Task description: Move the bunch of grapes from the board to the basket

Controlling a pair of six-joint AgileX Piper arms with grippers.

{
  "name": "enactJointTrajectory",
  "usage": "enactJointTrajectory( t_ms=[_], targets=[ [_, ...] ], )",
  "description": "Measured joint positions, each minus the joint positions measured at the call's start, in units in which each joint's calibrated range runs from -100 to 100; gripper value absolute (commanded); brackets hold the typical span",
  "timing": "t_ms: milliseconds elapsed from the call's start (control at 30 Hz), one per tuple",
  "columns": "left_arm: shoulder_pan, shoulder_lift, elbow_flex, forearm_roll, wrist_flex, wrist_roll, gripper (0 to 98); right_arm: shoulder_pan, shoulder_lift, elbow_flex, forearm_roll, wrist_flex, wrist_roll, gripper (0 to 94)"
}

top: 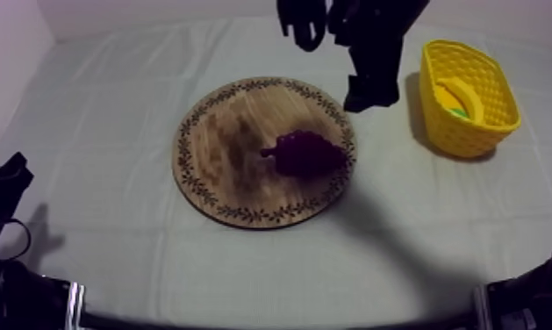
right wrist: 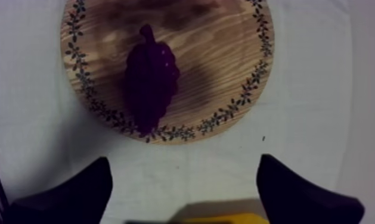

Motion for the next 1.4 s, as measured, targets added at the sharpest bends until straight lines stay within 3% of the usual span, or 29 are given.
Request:
enactJointTrajectory(
  t_ms=[1400],
  targets=[
    [0.00,0.00,0.00,0.00,0.00,0.00,0.0,-2.29,26.57,0.84,1.96,-15.23,-4.02,75.3]
  ],
)
